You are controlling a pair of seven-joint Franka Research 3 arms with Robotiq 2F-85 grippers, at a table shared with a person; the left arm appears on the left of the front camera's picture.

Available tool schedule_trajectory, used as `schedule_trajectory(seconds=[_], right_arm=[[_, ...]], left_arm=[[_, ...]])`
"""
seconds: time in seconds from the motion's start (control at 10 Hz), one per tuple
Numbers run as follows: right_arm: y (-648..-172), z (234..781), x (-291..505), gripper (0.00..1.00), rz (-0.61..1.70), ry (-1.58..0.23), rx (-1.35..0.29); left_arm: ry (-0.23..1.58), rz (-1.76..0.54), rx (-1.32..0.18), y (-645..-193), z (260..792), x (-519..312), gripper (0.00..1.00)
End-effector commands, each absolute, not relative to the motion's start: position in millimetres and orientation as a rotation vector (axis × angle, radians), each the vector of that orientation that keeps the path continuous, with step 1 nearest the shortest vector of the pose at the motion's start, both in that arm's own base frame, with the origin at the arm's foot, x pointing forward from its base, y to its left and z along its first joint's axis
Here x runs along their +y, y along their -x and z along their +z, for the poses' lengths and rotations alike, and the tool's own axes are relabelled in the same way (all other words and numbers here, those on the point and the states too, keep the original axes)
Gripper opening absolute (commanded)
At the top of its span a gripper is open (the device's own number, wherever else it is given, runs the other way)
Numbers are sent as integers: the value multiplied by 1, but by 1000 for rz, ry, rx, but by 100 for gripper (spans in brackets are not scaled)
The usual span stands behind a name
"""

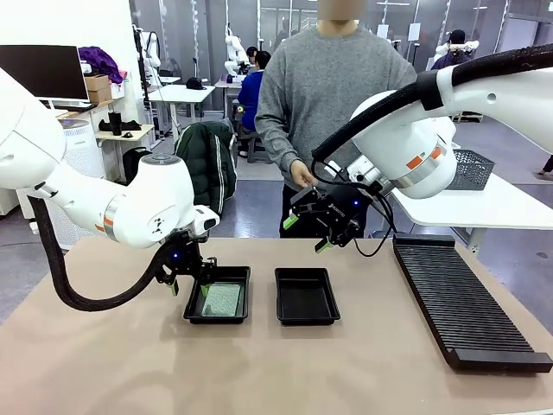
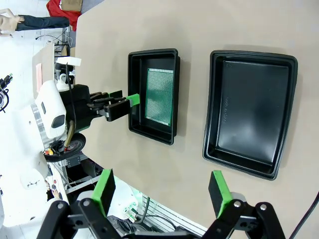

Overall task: Inspect and transfer BCBs to ESD trays.
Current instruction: Pick up the ESD tray and place it on the left side of the table.

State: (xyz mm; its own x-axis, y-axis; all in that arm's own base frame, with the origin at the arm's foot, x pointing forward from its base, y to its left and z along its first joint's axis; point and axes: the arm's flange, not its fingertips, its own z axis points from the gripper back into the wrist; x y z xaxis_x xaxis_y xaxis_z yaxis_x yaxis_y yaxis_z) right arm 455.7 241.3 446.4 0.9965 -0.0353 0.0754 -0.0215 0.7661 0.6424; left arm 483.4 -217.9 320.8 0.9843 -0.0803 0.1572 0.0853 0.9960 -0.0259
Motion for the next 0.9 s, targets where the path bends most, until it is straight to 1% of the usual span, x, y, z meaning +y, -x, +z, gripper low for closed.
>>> schedule_trajectory(seconds=[0.0, 0.5, 0.6, 0.7, 0.8], right_arm=[[-455, 447, 243, 100, -29, -697, -93], [-455, 447, 243, 100, -29, -697, -93], [-455, 447, 243, 100, -29, -697, -93], [-455, 447, 243, 100, -29, -697, -93], [-455, 447, 243, 100, -29, -697, -93]], left_arm=[[18, -49, -161, -486, 318, -223, 57], [44, -43, -155, -488, 316, -223, 25], [45, -44, -149, -489, 316, -223, 30], [48, -45, -146, -490, 315, -223, 11], [53, -46, -138, -492, 314, -224, 17]])
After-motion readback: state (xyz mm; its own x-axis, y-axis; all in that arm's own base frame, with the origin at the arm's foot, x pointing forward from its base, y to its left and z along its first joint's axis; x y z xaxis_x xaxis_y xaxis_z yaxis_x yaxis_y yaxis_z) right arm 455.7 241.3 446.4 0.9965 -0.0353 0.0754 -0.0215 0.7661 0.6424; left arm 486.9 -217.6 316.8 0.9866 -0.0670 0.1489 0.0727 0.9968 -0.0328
